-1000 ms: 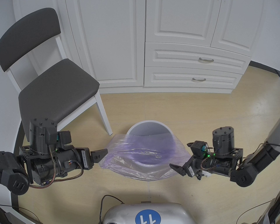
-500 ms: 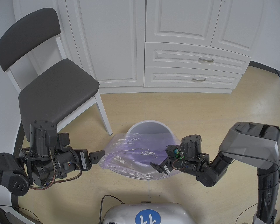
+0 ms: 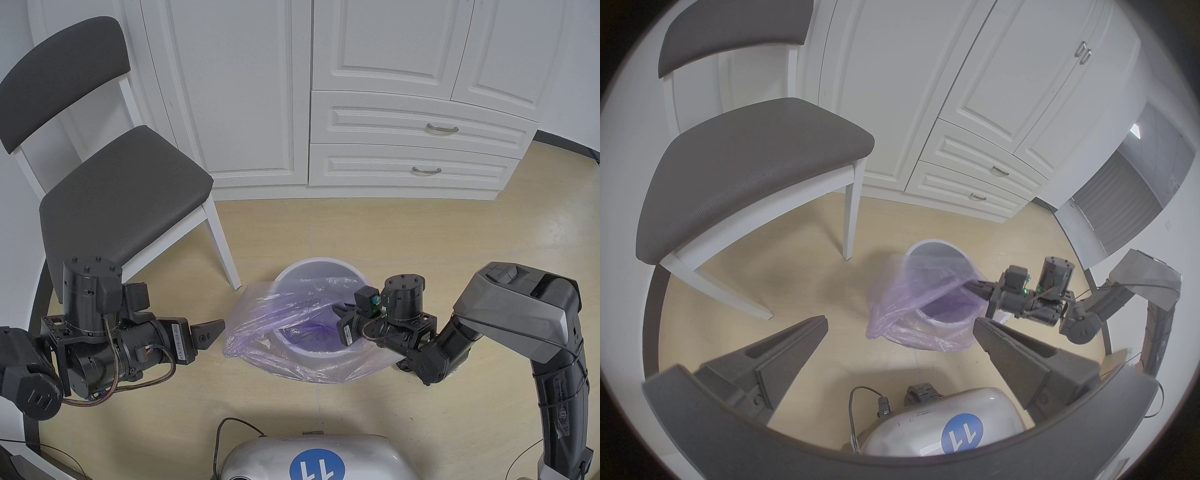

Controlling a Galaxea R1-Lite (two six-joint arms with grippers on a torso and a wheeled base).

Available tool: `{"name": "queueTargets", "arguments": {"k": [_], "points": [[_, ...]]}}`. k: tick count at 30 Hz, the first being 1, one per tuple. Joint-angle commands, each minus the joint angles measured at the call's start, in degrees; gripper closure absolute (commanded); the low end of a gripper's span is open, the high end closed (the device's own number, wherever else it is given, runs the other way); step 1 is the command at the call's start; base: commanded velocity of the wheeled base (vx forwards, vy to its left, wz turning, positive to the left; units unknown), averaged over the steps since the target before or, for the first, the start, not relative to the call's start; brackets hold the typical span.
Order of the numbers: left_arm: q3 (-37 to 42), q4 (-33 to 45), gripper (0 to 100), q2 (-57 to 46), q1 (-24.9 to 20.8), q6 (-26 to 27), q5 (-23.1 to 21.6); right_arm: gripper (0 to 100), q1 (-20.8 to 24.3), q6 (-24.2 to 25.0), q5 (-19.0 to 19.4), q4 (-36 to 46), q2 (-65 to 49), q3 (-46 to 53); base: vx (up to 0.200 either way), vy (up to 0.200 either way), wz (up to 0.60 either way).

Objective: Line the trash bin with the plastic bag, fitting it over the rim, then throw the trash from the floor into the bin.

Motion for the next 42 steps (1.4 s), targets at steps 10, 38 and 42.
{"name": "queueTargets", "arguments": {"k": [10,38,42], "points": [[0.11,-0.25,0,0.26,-0.92,0.02,0.04,100,-2.52,20.55,-3.02,16.81,10.87,-35.65,0.0,0.0,0.0],[0.99,-0.25,0,-1.06,-5.66,0.37,1.53,0,-5.07,20.91,-4.87,7.23,0.14,-22.82,0.0,0.0,0.0],[1.34,-0.25,0,-1.23,-5.84,0.37,1.71,0,-5.16,20.91,0.49,10.04,-8.21,-13.24,0.0,0.0,0.0]]}}
